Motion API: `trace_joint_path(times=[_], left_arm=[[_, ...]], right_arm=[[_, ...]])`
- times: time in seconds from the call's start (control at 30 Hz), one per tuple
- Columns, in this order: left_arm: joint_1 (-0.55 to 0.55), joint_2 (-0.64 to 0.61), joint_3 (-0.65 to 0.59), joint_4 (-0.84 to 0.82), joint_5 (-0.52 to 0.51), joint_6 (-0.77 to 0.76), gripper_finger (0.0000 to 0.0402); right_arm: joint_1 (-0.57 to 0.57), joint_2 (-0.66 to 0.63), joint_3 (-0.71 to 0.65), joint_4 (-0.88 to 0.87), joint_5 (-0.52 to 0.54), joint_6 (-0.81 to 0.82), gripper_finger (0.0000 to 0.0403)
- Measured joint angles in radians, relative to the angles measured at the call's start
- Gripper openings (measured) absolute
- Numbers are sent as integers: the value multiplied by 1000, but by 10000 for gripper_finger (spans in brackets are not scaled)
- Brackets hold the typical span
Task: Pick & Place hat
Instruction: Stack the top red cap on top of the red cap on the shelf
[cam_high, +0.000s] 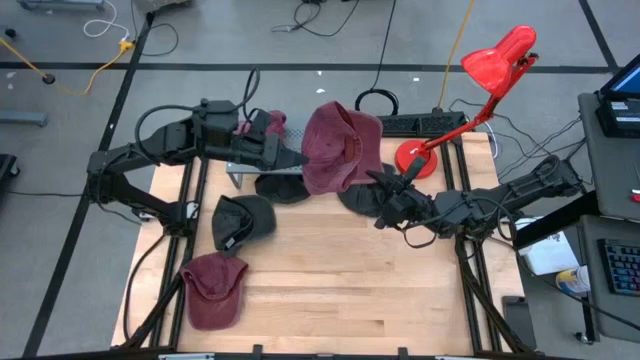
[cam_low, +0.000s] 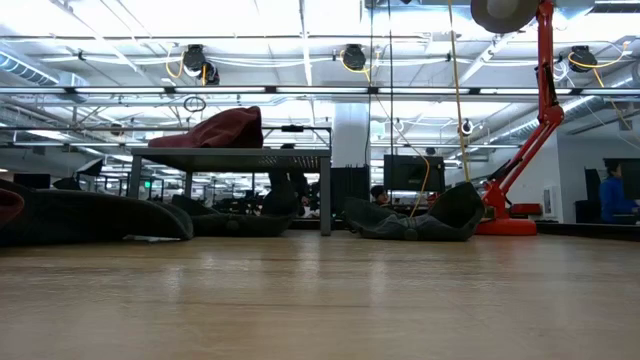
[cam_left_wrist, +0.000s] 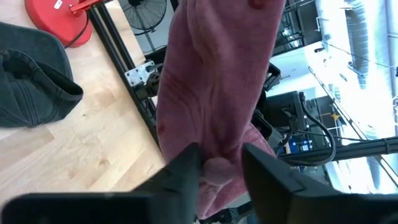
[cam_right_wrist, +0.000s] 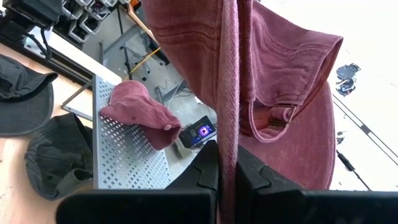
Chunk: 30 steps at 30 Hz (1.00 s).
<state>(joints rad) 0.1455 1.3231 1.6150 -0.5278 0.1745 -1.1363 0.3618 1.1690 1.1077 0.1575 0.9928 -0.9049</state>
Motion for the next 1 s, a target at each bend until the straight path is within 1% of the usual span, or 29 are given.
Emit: trace_joint_path(times=[0.13, 0.2, 0.3, 0.4, 0.5, 0.57, 0.63, 0.8, 0.9, 1.0], left_arm=[[0, 0, 0, 0, -2, 3, 52], [0, 0, 0, 0, -4, 20, 52], [0, 0, 0, -11, -16, 73, 52], [7, -1, 0, -90, -53, 94, 52], [26, -21, 0, -186, -78, 153, 52], [35, -40, 0, -237, -120, 166, 52], [44, -50, 0, -270, -142, 168, 52], [53, -63, -1, -270, -186, 197, 52], [56, -69, 3, -261, -213, 236, 52], [70, -73, 0, -270, -233, 252, 52]], right_arm=[[6, 0, 0, 0, -1, -4, 4], [15, 0, 0, 0, 0, -8, 11], [37, 0, 0, -1, -1, -22, 32], [70, 0, 0, -3, -2, -18, 61], [119, 0, 0, -4, 9, 59, 88], [157, 0, 0, -4, 43, 118, 104], [190, 0, 0, -4, 92, 136, 116], [225, 0, 0, -4, 188, 98, 130], [225, 0, 0, -4, 213, 81, 131], [217, 0, 0, -4, 214, 73, 130]])
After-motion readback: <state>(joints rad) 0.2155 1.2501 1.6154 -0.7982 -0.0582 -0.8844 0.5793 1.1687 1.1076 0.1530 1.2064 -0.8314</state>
